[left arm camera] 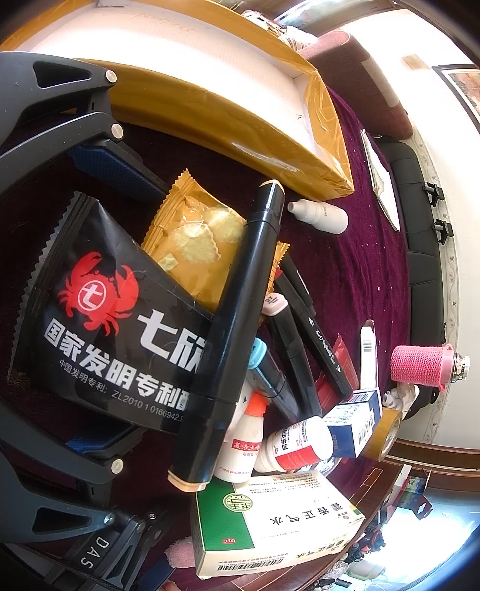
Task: Organize objects
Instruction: 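Grasp the small white dropper bottle with the left gripper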
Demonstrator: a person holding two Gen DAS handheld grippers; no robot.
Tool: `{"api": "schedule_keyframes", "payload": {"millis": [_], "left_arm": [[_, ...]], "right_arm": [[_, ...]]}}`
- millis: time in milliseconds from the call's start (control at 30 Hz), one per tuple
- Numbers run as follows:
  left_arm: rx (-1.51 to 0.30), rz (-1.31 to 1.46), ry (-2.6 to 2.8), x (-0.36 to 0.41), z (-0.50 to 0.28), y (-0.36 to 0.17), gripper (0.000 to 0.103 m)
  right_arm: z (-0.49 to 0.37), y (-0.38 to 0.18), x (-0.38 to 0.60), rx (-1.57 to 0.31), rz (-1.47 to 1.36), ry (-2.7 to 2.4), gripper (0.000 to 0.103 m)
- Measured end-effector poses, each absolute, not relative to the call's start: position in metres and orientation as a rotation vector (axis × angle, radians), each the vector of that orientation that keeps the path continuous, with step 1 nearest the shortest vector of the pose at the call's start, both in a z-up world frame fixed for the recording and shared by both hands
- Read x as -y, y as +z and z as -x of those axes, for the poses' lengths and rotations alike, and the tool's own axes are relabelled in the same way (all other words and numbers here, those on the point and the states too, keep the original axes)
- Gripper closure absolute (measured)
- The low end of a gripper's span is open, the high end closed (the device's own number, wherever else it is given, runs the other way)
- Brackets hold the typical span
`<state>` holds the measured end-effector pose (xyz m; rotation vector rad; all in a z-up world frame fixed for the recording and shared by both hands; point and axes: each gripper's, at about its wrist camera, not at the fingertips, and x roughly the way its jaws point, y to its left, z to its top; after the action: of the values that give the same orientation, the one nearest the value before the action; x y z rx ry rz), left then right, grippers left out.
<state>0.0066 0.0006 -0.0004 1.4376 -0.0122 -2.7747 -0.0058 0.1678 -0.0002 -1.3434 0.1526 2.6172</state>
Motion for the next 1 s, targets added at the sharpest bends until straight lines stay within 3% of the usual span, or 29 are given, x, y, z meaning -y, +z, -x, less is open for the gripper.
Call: {"api": "schedule_keyframes", "payload": {"millis": [700, 867, 1000], "left_arm": [[0.033, -1.511, -2.788, -0.001, -0.006, 0.003, 0.002], [-0.219, -1.6, -2.959, 0.019, -0.014, 0.026, 0.002], [-0.173, -1.511, -3.082, 0.028, -0.001, 0.055, 0.002]], "right_arm": [[0.006, 0.0, -0.167, -0.153, 1.344, 2.617, 0.0], [0.006, 0.0, -0.166, -0.153, 1.343, 2.617, 0.0], [0.006, 0.0, -0.167, -0.153, 1.343, 2.617, 0.0]]}}
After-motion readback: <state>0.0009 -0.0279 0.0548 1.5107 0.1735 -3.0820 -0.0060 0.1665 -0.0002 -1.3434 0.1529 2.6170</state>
